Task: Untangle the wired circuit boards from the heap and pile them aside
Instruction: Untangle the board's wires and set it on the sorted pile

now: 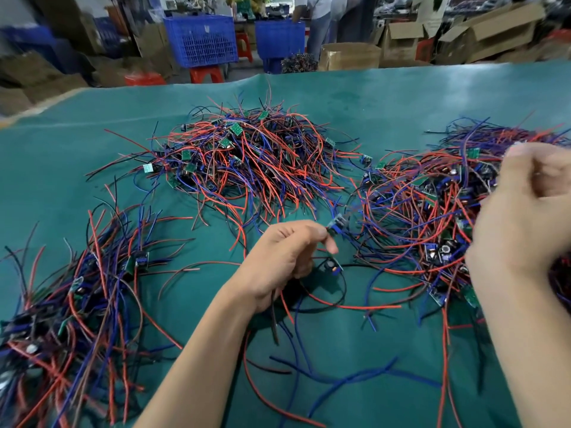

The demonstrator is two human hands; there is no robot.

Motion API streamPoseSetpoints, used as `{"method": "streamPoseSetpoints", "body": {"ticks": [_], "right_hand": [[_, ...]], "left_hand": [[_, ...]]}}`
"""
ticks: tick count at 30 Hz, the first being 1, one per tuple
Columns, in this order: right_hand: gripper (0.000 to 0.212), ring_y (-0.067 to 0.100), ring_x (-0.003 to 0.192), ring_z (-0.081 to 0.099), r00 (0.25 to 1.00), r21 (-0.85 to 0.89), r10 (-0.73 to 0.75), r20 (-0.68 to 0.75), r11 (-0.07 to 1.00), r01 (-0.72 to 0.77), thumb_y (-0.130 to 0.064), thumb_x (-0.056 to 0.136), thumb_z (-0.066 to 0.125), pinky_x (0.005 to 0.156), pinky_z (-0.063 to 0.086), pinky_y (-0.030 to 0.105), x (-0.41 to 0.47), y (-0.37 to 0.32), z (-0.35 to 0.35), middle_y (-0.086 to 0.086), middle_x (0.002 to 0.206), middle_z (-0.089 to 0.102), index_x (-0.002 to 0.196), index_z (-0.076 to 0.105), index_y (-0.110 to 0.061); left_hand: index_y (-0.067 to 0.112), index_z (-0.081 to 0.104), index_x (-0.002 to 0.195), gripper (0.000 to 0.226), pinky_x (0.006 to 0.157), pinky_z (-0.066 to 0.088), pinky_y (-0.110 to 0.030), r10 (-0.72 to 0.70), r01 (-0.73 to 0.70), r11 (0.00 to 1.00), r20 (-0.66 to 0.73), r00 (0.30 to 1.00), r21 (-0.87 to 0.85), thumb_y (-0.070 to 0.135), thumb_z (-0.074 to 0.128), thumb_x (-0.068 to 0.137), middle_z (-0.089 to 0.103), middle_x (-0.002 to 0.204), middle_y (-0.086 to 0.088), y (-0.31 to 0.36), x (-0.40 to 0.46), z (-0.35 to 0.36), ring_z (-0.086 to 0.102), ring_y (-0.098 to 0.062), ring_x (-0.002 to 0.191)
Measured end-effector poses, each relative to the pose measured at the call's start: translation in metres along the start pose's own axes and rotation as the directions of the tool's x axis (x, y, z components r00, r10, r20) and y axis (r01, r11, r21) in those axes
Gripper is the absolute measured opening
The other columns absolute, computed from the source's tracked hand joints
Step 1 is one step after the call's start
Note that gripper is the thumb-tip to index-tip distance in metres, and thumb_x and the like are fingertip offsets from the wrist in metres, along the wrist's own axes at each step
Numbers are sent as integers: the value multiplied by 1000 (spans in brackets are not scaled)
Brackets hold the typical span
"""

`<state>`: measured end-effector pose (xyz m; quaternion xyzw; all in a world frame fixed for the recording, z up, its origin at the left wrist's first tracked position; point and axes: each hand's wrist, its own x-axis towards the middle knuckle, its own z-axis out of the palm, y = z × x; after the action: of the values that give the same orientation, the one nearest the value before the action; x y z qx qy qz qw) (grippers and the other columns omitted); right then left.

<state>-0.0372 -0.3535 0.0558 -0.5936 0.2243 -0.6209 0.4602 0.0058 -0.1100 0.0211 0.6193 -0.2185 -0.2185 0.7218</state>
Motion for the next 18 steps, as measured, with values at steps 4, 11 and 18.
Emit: {"method": "streamPoseSetpoints", "body": {"ticks": [4,11,18], "right_hand": [[21,28,71,69,958,-96,-7,287,995,36,-44,91,65,72,55,56,-21,-8,7,5,76,72,83,70,-25],[29,1,49,51,444,-17,118,888,974,-226,-44,83,74,49,36,11,-91,-32,16,-3,60,66,83,75,-15],[14,0,58,50,638,79,9,770,991,-110,-30,87,76,58,40,21,-75,-30,17,-13,62,66,75,77,-23]], "left_hand": [[14,72,76,34,46,14,-23,-10,6,997,-50,999,-81,15,48,100,22,49,6,-1,2,-1,11,-15,50],[24,68,65,39,50,16,-31,57,-57,998,46,997,-2,21,47,98,23,52,8,1,-4,1,18,-10,49],[17,71,82,25,51,16,-33,51,-53,998,76,996,18,32,56,95,27,48,8,-3,-2,-3,21,-11,48]]}}
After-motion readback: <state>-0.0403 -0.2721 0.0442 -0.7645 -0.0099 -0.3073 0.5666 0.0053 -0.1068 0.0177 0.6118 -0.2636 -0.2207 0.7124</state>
